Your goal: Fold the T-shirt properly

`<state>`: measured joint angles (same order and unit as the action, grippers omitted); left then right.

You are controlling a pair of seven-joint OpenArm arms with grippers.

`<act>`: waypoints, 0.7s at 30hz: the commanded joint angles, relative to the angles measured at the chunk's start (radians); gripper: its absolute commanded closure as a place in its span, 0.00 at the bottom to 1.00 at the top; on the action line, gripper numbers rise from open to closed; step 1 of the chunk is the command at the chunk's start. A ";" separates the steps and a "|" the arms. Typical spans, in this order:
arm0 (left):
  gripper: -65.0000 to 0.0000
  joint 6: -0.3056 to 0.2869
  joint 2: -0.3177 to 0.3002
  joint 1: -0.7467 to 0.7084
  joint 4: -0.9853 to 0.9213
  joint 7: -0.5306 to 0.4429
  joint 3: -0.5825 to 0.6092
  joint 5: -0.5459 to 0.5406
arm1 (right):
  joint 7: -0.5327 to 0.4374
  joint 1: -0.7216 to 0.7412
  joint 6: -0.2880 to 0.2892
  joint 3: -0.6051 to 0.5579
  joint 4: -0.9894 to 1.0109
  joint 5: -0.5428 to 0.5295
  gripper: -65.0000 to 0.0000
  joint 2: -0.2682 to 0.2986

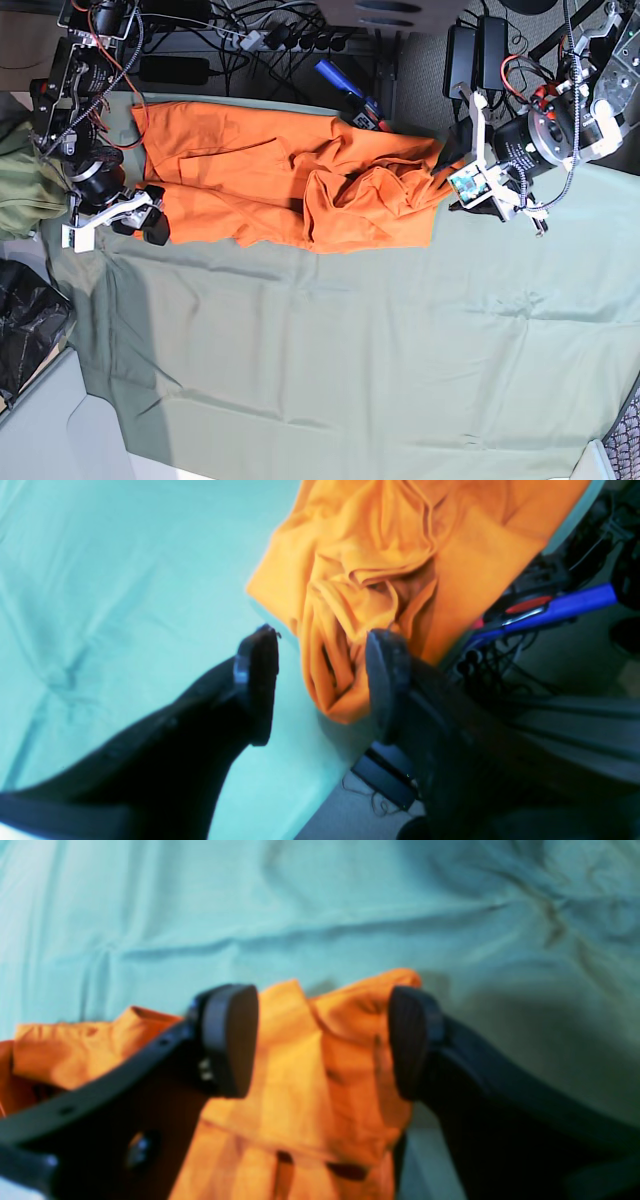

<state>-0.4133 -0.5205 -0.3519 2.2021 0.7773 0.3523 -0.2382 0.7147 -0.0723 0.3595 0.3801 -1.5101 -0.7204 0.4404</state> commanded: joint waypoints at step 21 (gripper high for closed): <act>0.51 -0.055 -0.006 0.003 -0.021 -0.103 0.106 0.109 | -0.022 0.011 0.100 0.007 -0.015 -0.013 0.37 0.019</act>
<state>-0.4572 -0.5205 -0.3538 2.1696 0.6930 0.4610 -0.1276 0.7147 -0.0723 0.3595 0.3798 -1.5101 -0.7208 0.4400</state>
